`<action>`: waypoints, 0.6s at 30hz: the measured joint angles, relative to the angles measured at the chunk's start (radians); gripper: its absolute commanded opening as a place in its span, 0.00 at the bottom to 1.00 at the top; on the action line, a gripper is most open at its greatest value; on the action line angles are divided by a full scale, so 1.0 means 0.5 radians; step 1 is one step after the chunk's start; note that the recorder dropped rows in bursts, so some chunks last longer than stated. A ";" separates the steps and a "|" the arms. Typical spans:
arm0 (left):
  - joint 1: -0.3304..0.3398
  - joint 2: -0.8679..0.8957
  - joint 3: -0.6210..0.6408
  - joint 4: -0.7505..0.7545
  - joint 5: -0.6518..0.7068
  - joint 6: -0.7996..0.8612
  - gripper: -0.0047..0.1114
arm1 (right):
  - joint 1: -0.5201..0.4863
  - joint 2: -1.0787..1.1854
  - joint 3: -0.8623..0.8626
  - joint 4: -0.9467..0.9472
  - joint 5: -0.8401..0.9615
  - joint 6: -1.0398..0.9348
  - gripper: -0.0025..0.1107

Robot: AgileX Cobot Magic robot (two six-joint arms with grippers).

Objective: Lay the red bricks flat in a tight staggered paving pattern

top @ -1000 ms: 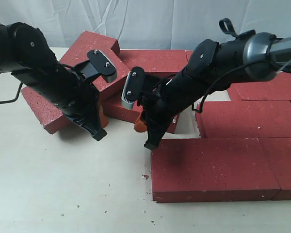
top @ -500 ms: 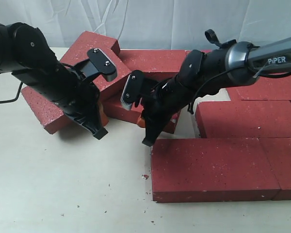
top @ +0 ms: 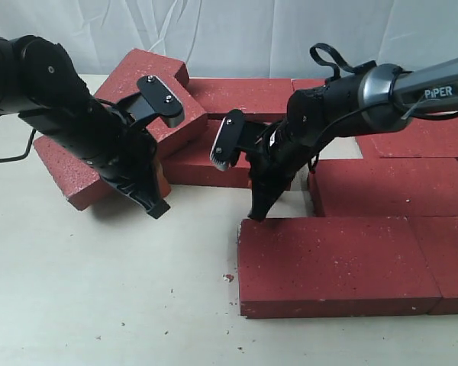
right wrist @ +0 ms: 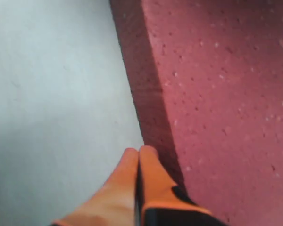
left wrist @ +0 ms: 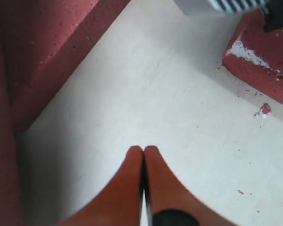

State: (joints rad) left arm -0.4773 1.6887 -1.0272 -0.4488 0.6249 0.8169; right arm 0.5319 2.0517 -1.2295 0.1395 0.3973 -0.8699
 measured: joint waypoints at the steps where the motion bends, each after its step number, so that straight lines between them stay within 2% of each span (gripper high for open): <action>1: 0.000 0.000 0.000 0.000 -0.016 -0.004 0.04 | -0.022 0.000 0.000 -0.009 0.010 0.016 0.02; 8: 0.000 0.008 0.000 0.056 -0.198 -0.156 0.04 | -0.113 -0.136 0.000 -0.036 0.309 0.047 0.02; 12: 0.000 0.016 0.000 0.072 -0.307 -0.177 0.04 | -0.121 -0.237 0.000 0.000 0.362 0.089 0.02; 18: -0.004 0.053 0.000 0.038 -0.734 -0.182 0.04 | -0.121 -0.283 0.000 0.126 0.322 0.111 0.02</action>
State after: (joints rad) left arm -0.4794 1.7154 -1.0272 -0.4296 0.2578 0.7262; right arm 0.4716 1.9103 -1.2295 0.2026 0.5582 -0.8146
